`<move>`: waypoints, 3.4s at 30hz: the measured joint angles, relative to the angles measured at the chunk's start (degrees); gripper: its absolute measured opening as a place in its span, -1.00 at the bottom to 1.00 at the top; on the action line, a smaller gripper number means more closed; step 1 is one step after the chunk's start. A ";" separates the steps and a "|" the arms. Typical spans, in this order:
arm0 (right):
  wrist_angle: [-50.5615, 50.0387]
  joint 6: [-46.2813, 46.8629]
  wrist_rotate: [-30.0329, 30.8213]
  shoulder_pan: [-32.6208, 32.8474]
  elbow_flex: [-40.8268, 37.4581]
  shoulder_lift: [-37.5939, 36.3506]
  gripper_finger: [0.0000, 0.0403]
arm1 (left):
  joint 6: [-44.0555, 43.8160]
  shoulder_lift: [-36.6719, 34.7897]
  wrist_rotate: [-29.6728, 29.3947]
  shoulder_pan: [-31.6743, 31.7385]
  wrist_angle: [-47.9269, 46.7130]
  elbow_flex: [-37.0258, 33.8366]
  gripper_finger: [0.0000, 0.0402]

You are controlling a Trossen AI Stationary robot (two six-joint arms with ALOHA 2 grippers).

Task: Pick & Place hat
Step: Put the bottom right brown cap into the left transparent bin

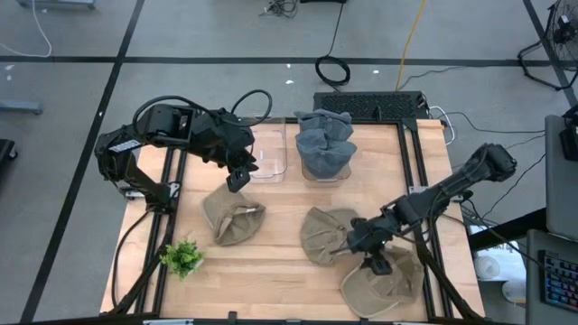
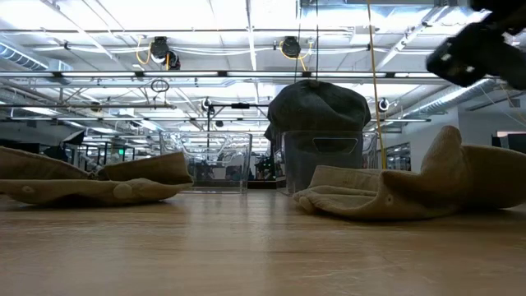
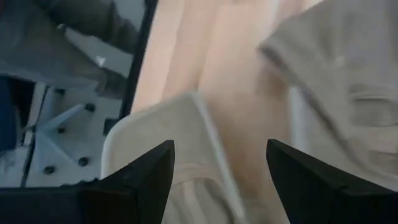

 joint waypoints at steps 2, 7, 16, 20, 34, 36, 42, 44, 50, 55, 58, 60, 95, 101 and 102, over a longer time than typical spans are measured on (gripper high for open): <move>2.12 0.85 -0.64 0.97 -1.98 -0.02 0.20 | 0.00 0.00 0.00 0.00 0.00 0.00 -0.38; 4.49 2.70 1.01 2.08 -5.36 -0.02 0.21 | 0.02 0.00 0.00 0.00 0.00 0.00 -0.38; 7.94 2.22 -0.82 2.21 -7.12 1.97 0.20 | 0.02 0.00 -0.02 0.00 0.00 0.00 -0.38; 9.37 1.52 -0.51 2.07 -7.14 4.88 0.20 | 0.02 0.00 -0.04 0.00 0.01 0.00 -0.38; 12.08 0.77 -6.71 1.97 -7.14 9.64 -0.08 | -0.26 0.00 -0.03 0.00 0.00 0.00 -0.38; 12.17 0.69 -6.53 1.97 -7.14 9.64 -0.26 | -0.28 0.00 -0.04 0.00 0.00 0.00 -0.38; 12.17 -0.39 -4.57 1.97 -7.14 9.64 -0.92 | -0.48 0.00 -0.04 0.00 0.00 0.00 -0.38; 12.40 0.15 -3.89 1.97 -7.08 9.60 -0.95 | -0.48 0.00 -0.04 0.00 0.01 0.00 -0.38; 11.16 1.36 -3.58 1.97 -6.82 6.74 -0.98 | -0.92 0.00 -0.04 0.00 0.01 0.00 -0.38; 2.64 -0.31 0.92 1.86 -2.13 0.15 -0.99 | -1.09 0.00 -0.04 0.00 0.02 0.00 -0.38; -1.49 -2.80 1.30 1.34 1.12 -3.17 -0.99 | -0.96 0.00 -0.04 0.00 0.04 0.00 -0.38; -3.81 -3.70 1.16 0.64 3.39 -4.69 -0.99 | -0.90 0.00 -0.04 0.00 0.07 0.00 -0.38; 24.81 -34.46 40.93 -21.98 15.19 -6.60 -1.00 | 0.29 -2.83 3.26 7.67 0.48 0.04 -0.38; 31.87 -36.95 41.59 -24.95 15.19 -6.60 -1.00 | -1.15 -2.84 3.82 8.02 1.97 0.02 -0.38; 32.33 -37.12 41.59 -25.40 15.19 -6.61 -1.00 | -1.19 -2.82 4.44 8.02 2.67 0.02 -0.38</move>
